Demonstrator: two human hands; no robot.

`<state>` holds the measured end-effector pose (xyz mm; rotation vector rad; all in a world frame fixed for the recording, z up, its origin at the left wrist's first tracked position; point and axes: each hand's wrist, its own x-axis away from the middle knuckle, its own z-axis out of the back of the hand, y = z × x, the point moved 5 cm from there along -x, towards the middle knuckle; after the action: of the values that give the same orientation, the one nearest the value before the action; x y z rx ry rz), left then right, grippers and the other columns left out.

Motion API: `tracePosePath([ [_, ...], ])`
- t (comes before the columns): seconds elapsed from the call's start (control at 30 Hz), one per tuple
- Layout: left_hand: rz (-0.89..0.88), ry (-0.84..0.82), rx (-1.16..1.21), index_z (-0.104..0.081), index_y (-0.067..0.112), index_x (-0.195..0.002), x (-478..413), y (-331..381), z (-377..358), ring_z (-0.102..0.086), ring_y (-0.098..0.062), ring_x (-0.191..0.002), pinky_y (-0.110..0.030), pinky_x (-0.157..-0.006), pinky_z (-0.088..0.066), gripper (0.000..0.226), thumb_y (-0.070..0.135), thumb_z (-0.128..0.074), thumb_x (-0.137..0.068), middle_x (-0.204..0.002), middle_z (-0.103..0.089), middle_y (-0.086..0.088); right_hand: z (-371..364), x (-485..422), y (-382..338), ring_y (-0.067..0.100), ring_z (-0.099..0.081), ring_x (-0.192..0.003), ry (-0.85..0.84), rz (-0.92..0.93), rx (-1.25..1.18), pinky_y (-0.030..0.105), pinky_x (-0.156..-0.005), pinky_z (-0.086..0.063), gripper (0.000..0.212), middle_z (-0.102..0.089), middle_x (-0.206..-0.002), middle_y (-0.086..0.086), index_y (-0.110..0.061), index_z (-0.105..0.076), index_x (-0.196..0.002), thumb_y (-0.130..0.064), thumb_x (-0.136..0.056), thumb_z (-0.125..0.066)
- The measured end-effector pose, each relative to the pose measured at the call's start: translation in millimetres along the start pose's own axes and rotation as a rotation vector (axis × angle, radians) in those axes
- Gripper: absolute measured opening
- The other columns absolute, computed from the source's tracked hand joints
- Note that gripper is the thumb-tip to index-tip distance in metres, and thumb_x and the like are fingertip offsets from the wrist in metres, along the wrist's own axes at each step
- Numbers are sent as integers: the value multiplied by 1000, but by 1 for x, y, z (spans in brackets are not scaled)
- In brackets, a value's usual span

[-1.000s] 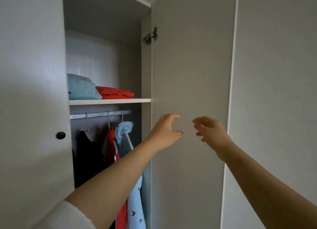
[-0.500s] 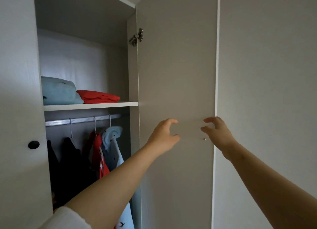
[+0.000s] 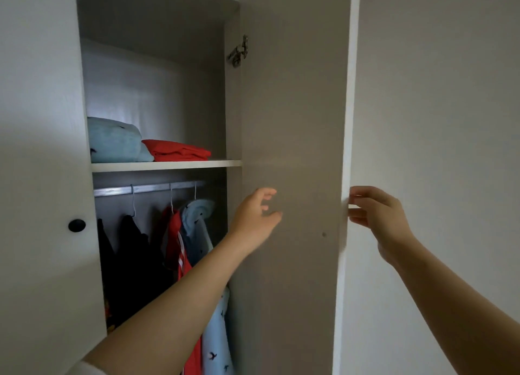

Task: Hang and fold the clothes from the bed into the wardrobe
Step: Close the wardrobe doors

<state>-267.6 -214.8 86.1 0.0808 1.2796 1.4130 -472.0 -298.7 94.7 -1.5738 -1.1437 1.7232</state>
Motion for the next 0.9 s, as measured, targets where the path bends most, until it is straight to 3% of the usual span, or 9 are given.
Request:
tracePosePath([
  [0.07,3,42,15,-48,27,-124,4,-4,16,-49,-3,-103,-18,-80,-38,40,16,-59,-88,-113,-47,16,-21,13,-6,5,-64,-61,-102,21,-33,24,-70,-48,31,-71,-70,-10,-20,-68,-81,-1,-90,-45],
  [0.23,59,215,-15,-54,26,-116,18,-27,66,-52,-1,-92,-7,-68,-35,31,12,-56,-89,-106,-55,11,-94,45,1,-2,-62,-88,-497,-16,156,8,-68,-44,20,-68,-99,-11,-24,-66,-100,-13,-93,-51],
  [0.37,111,308,-72,-57,22,-115,33,-45,110,-54,-6,-91,-12,-71,-39,31,7,-52,-89,-103,-58,8,-147,63,16,7,-60,-83,-690,-103,240,19,-72,-44,18,-65,-89,-4,-24,-66,-91,-16,-92,-51],
  [0.47,139,353,-157,-57,22,-115,44,-55,145,-53,-6,-91,-7,-68,-36,32,4,-48,-90,-101,-57,9,-187,69,14,2,-60,-73,-705,-31,275,13,-63,-44,22,-64,-79,-10,-26,-66,-85,-11,-90,-51],
  [0.57,169,398,-225,-56,23,-116,56,-65,180,-54,-7,-94,-12,-70,-40,33,3,-45,-92,-103,-56,11,-229,74,12,4,-62,-71,-719,28,301,9,-58,-44,22,-64,-80,-11,-27,-63,-81,-10,-89,-52],
  [0.73,184,464,-415,-54,20,-120,75,-81,228,-51,-8,-98,-19,-84,-39,38,0,-41,-91,-113,-56,6,-290,75,14,16,-62,-77,-730,55,350,28,-73,-53,25,-65,-86,-8,-31,-59,-74,-14,-90,-52],
  [0.9,139,479,-700,-49,18,-129,76,-100,256,-42,-18,-123,-20,-95,-32,40,6,-46,-92,-133,-50,1,-339,70,17,18,-62,-81,-735,87,448,38,-81,-54,26,-63,-86,-9,-32,-56,-71,-17,-90,-49],
])
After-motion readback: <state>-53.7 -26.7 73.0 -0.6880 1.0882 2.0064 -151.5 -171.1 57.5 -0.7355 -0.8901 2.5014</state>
